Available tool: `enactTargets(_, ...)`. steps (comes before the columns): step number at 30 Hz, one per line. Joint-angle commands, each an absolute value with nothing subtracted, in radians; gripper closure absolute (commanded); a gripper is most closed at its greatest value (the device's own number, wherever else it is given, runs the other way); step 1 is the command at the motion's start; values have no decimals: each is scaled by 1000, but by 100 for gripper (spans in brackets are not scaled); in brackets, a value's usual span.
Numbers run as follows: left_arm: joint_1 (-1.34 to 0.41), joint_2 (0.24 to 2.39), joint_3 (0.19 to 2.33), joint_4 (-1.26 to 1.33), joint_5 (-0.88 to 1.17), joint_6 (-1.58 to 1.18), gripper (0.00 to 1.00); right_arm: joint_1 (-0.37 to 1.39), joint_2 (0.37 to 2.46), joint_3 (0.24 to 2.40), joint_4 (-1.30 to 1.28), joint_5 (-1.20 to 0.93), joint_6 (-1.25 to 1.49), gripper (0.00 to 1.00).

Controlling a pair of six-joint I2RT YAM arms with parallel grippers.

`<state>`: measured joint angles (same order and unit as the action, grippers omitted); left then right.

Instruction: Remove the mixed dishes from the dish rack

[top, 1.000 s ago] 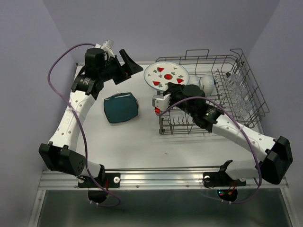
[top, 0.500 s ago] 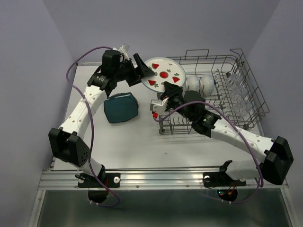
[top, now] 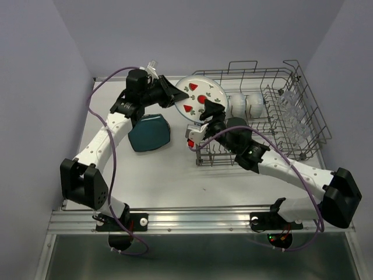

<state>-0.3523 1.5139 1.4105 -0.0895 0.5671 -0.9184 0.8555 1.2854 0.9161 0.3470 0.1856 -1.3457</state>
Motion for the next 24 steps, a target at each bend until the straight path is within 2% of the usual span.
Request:
enactTargets(1,-362,1407,1341,124,601,-893,100,857,1224,928,526,203,-1221,32)
enactTargets(5,-345,1385,1339,153,589,-916,100,857,1175,942,285,31,-1167,3)
enactTargets(6,-342,1381,1345,161,586,-917,100,857,1166,954,256,9,-1090,0)
enactTargets(10,-304,1371,1370,155,588,-913,100,857,1172,1035,85,-93,-911,0)
enactTargets(15,-154,1339,1319,124,586,-893,100,857,1161,1074,-41,-45,-691,0)
enactTargets(24,67,1192,1033,114,594,-801,100,835,1117,1026,106,520,-385,0)
